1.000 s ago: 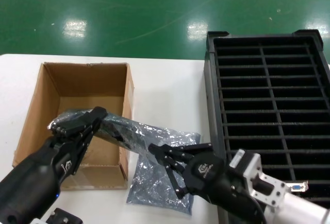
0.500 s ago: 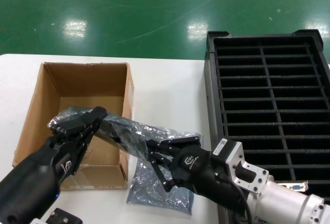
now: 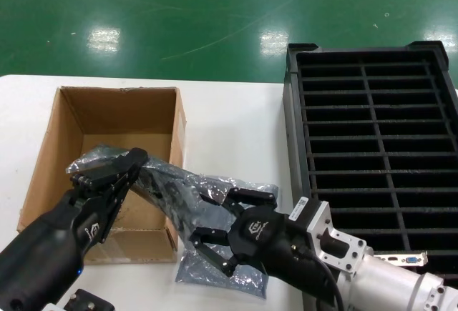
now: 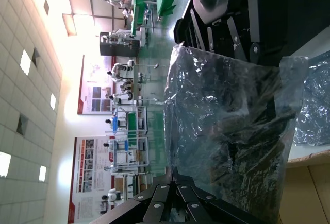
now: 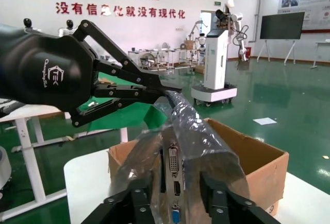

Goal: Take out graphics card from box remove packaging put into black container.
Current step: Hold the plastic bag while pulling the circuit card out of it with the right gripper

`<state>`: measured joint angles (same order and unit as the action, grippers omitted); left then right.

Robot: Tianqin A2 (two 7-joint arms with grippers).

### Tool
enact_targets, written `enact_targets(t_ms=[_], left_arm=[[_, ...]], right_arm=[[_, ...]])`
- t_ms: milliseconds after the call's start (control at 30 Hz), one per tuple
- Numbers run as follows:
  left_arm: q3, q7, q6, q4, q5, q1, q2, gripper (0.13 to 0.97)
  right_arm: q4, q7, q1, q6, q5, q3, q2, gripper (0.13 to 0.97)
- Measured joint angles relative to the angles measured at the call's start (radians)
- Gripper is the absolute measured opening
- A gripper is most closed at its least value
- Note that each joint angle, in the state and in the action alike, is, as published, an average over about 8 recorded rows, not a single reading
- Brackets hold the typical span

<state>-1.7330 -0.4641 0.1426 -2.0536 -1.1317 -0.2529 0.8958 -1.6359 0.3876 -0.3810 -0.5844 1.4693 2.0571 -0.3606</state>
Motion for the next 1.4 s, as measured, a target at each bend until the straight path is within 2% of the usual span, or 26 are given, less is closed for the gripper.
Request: enact_targets(t_ms=[333,633,933,1400], left_arm=[[0.000,0.000,0.000,0.000,0.000,0.000,0.000,0.140],[0.000,0.000,0.000,0.000,0.000,0.000,0.000,0.140],[0.000,0.000,0.000,0.000,0.000,0.000,0.000,0.140],[0.000,0.000,0.000,0.000,0.000,0.000,0.000,0.140]], right_arm=[[0.050,0.065,-0.024,0.024,-0.027,0.000,0.049,0.354],[0.085,0.115,-0.035,0.059,-0.064,-0.022,0.083,0.293],[0.083,0.125,-0.033,0.068,-0.064,-0.037,0.091,0.188],[-0.059,0.136,0.051,0.052,-0.050,-0.062,0.021,0.136]])
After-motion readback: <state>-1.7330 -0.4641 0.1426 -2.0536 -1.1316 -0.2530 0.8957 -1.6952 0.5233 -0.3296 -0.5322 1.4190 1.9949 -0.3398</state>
